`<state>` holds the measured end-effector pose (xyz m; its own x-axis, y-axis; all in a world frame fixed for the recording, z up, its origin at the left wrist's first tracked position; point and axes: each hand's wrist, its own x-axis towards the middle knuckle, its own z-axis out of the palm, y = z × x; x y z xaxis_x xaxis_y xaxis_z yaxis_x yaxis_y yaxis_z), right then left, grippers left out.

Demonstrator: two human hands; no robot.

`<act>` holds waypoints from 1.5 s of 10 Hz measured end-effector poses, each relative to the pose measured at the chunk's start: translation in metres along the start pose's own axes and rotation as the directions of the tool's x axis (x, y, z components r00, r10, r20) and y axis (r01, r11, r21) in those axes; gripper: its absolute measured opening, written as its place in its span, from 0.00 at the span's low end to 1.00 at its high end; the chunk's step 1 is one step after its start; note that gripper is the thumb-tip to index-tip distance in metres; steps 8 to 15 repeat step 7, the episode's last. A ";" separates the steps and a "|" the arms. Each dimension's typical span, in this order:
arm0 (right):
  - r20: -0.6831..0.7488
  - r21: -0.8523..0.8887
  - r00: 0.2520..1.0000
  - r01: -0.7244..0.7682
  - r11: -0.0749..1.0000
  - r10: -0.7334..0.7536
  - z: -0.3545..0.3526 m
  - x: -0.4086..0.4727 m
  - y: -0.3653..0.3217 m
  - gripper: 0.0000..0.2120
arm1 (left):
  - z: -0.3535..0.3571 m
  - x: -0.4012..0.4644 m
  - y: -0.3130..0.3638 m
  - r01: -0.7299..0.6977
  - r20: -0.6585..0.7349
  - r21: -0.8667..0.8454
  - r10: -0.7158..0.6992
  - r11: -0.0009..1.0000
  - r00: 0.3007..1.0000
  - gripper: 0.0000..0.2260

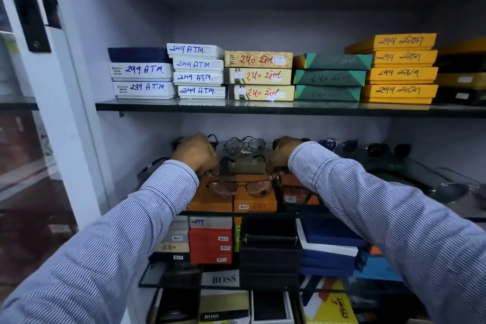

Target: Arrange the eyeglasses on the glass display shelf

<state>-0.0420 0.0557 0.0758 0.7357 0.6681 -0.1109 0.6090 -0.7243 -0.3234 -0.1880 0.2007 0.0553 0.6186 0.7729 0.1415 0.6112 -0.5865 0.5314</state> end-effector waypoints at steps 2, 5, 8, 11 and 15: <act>-0.035 -0.102 0.999 0.016 0.995 -0.020 0.000 -0.001 0.000 0.33 | 0.006 0.009 -0.001 -0.022 0.007 0.053 0.022 0.998 1.000 0.13; -0.075 -0.152 0.996 0.029 0.988 -0.040 0.005 0.001 -0.002 0.34 | 0.014 0.014 -0.003 -0.064 -0.024 0.149 0.068 0.987 0.997 0.15; -0.232 -0.007 0.969 0.084 0.996 -0.084 -0.004 -0.016 0.013 0.18 | 0.013 0.003 -0.003 -0.077 -0.188 0.183 0.112 0.980 0.976 0.12; -0.232 -0.007 0.969 0.084 0.996 -0.084 -0.004 -0.016 0.013 0.18 | 0.013 0.003 -0.003 -0.077 -0.188 0.183 0.112 0.980 0.976 0.12; -0.232 -0.007 0.969 0.084 0.996 -0.084 -0.004 -0.016 0.013 0.18 | 0.013 0.003 -0.003 -0.077 -0.188 0.183 0.112 0.980 0.976 0.12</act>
